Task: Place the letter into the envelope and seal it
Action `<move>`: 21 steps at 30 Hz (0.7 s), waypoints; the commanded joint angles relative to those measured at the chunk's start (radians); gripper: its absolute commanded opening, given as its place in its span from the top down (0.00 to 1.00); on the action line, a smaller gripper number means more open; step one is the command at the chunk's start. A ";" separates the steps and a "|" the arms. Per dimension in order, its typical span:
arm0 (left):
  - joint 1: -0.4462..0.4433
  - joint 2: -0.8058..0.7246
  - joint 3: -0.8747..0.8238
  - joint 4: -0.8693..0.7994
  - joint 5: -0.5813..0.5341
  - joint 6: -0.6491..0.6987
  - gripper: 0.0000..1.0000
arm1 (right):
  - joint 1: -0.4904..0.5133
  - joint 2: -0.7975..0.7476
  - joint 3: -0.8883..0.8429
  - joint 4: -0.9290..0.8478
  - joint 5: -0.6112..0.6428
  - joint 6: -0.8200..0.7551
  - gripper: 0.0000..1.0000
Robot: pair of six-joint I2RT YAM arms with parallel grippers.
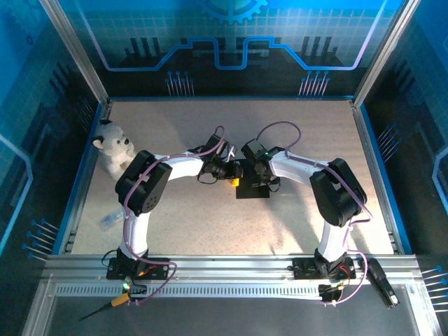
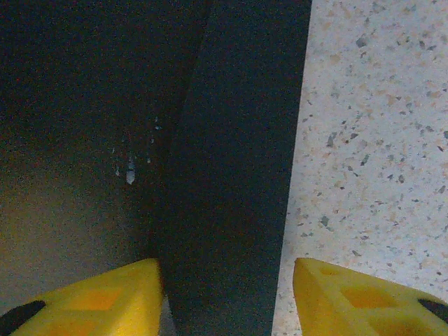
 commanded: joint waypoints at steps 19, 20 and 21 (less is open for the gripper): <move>-0.005 0.014 -0.029 -0.050 -0.002 0.032 1.00 | -0.180 -0.130 -0.125 0.045 -0.020 -0.047 0.48; -0.004 0.014 -0.029 -0.051 -0.001 0.032 1.00 | -0.192 -0.127 -0.133 0.053 -0.028 -0.050 0.48; -0.005 0.014 -0.027 -0.052 0.000 0.032 1.00 | -0.203 -0.125 -0.138 0.058 -0.033 -0.053 0.48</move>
